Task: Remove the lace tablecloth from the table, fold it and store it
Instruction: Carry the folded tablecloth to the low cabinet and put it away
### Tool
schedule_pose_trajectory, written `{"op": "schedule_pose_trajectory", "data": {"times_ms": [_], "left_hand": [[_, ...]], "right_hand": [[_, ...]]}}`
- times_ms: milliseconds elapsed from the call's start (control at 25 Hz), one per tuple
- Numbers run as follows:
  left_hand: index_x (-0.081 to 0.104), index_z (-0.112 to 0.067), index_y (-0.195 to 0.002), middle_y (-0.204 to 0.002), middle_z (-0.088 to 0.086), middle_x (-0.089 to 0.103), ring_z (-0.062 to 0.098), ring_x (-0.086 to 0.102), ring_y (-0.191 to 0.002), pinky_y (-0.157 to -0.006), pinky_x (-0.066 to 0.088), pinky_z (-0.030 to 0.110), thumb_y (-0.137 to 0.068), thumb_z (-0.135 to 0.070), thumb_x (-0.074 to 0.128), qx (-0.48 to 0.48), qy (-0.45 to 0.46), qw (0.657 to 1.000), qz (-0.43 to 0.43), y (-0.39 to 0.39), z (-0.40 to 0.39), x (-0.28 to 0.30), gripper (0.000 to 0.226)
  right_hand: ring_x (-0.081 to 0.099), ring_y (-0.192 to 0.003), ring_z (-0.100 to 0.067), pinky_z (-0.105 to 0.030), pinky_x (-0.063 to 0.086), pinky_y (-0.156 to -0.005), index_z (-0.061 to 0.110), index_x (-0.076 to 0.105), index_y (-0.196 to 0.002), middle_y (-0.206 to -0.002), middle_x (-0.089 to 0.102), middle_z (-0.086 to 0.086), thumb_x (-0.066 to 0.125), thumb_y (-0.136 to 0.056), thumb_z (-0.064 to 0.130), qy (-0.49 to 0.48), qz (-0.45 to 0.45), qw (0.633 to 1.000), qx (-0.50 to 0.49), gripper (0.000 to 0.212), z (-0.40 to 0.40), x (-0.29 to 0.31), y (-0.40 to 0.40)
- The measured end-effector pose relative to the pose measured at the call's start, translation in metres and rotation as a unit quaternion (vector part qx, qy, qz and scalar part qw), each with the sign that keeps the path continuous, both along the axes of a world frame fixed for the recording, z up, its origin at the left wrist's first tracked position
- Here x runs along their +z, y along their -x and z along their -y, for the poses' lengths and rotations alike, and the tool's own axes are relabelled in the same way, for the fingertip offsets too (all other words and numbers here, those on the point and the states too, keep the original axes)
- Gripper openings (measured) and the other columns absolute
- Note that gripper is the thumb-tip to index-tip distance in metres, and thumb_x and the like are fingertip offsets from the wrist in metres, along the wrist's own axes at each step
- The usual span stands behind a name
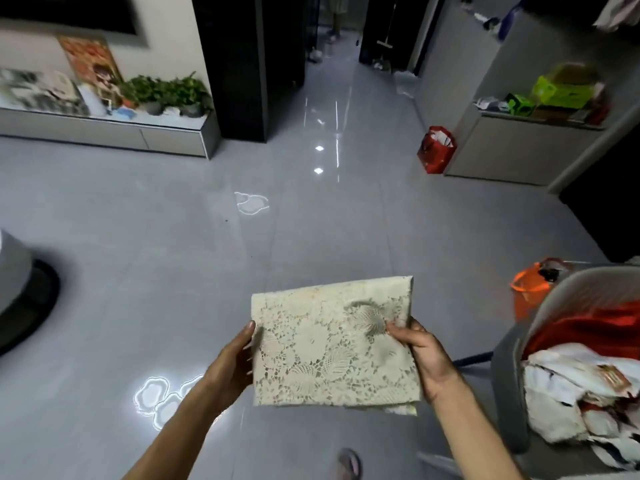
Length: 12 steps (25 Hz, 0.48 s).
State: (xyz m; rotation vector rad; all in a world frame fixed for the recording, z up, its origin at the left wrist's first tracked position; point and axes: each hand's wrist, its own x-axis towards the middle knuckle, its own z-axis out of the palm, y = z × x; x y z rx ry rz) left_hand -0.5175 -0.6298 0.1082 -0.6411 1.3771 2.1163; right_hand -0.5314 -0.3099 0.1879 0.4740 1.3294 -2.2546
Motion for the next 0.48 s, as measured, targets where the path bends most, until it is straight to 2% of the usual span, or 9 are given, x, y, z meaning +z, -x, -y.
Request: {"op": "schedule_pose_trajectory", "data": {"times_ms": [80,160,280,400,480], "left_hand": [[0.066,-0.01,-0.122,-0.123,0.018,0.068,0.036,0.065,-0.112,-0.084,0.056,0.044,-0.075,-0.04,0.077,-0.012,-0.037,0.999,-0.002,0.042,0.028,-0.007,0.056],[0.062,-0.003,-0.12,-0.115,0.024,0.07,0.041,0.069,-0.102,-0.075,0.058,0.044,-0.069,-0.025,0.083,0.022,-0.005,1.0,0.004,0.086,0.05,-0.01,0.06],[0.057,-0.007,-0.12,-0.11,0.022,0.072,0.041,0.071,-0.096,-0.072,0.058,0.047,-0.082,-0.016,0.074,0.125,0.044,0.991,-0.004,0.168,0.098,-0.012,0.043],[0.058,-0.015,-0.118,-0.11,0.019,0.073,0.041,0.07,-0.097,-0.073,0.059,0.051,-0.089,-0.012,0.067,0.179,0.072,0.981,-0.038,0.245,0.152,0.006,0.031],[0.061,-0.021,-0.114,-0.111,0.017,0.073,0.041,0.07,-0.098,-0.075,0.058,0.053,-0.091,-0.01,0.064,0.201,0.107,0.972,-0.055,0.285,0.185,0.018,0.026]], "right_hand": [[0.068,-0.101,-0.04,-0.049,0.058,-0.081,0.003,0.064,-0.117,-0.116,0.069,-0.025,0.062,-0.079,0.003,-0.01,0.01,1.0,0.015,0.038,0.022,-0.015,0.062],[0.067,-0.105,-0.04,-0.046,0.059,-0.08,0.005,0.062,-0.119,-0.118,0.068,-0.023,0.059,-0.081,0.0,-0.028,0.006,0.999,0.047,0.038,0.043,-0.031,0.121],[0.068,-0.106,-0.032,-0.042,0.058,-0.082,0.012,0.059,-0.123,-0.12,0.069,-0.016,0.061,-0.083,-0.004,-0.114,-0.012,0.989,0.094,0.043,0.095,-0.062,0.237],[0.072,-0.093,-0.018,-0.027,0.057,-0.07,0.016,0.056,-0.122,-0.112,0.072,-0.008,0.066,-0.082,-0.009,-0.211,-0.031,0.966,0.148,0.048,0.172,-0.074,0.337],[0.07,-0.094,-0.014,-0.026,0.055,-0.065,0.025,0.055,-0.118,-0.111,0.071,0.0,0.07,-0.08,-0.007,-0.243,-0.026,0.955,0.169,0.052,0.222,-0.072,0.387]]}}
